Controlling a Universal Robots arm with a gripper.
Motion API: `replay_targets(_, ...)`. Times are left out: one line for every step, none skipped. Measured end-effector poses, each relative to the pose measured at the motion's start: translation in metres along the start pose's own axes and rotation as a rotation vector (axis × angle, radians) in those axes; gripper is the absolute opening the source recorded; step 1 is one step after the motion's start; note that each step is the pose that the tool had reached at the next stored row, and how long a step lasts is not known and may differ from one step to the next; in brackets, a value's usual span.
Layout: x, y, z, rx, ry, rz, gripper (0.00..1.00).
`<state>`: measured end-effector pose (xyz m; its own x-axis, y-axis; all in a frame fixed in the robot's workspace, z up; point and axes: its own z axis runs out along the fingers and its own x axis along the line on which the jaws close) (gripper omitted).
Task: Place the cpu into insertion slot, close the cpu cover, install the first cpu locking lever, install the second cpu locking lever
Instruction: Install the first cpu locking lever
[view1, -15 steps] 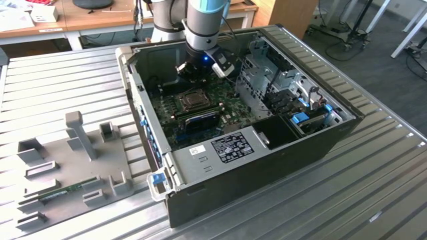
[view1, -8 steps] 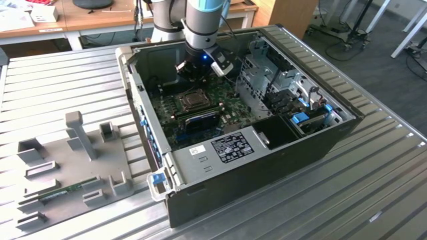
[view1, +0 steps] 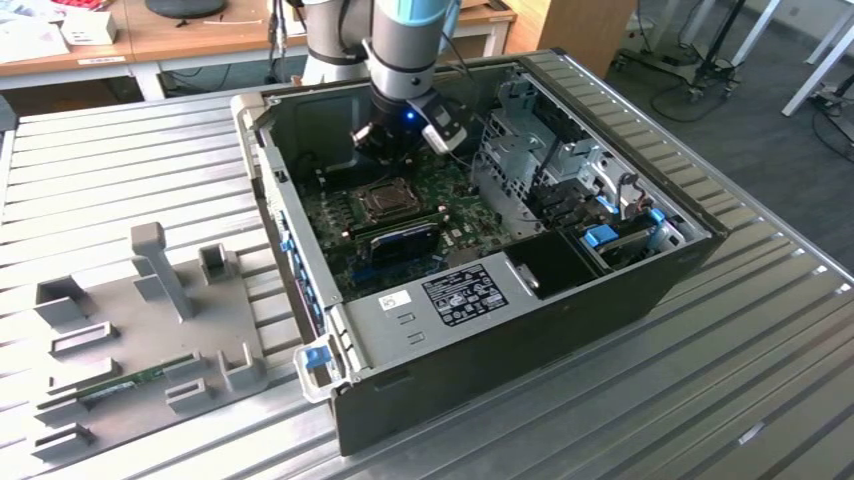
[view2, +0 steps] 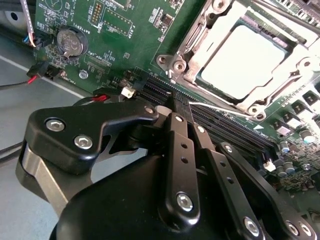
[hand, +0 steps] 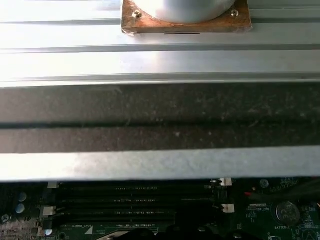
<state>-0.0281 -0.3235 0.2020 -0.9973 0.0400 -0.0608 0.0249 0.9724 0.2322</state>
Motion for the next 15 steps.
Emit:
replay_targets(-0.0001, -0.0002, 0.0008, 0.0013, 0.0, 0.0, 0.1)
replay_targets(-0.0002, -0.0004, 0.0016, 0.0031, 0.0, 0.0, 0.1)
replay_targets(-0.0004, -0.0006, 0.0024, 0.0051, 0.0001, 0.0, 0.1)
replay_targets(-0.0005, -0.0007, 0.0031, 0.0072, 0.0001, 0.0, 0.1)
replay_targets(-0.0007, -0.0009, 0.0038, 0.0098, 0.0003, 0.0, 0.1)
replay_targets(-0.0011, -0.001, 0.0044, 0.0127, 0.0006, -0.001, 0.1)
replay_targets(-0.0016, -0.0011, 0.0048, 0.0157, 0.001, -0.001, 0.1)
replay_targets(-0.0022, -0.0011, 0.0052, 0.0185, 0.0016, -0.001, 0.1)
replay_targets(-0.0027, -0.0011, 0.0054, 0.0204, 0.0024, -0.001, 0.1)
replay_targets(-0.0031, -0.0012, 0.0054, 0.0209, 0.0029, -0.001, 0.1)
replay_targets(-0.0034, -0.0012, 0.0054, 0.0211, 0.0032, 0.0, 0.1)
replay_targets(-0.0036, -0.0012, 0.0055, 0.021, 0.0038, 0.0, 0.1)
replay_targets(-0.0039, -0.0011, 0.0056, 0.0211, 0.0043, 0.0, 0.1)
replay_targets(-0.0041, -0.0011, 0.0056, 0.0211, 0.005, 0.0, 0.1)
replay_targets(-0.0042, -0.0011, 0.0055, 0.0213, 0.0053, 0.0, 0.1)
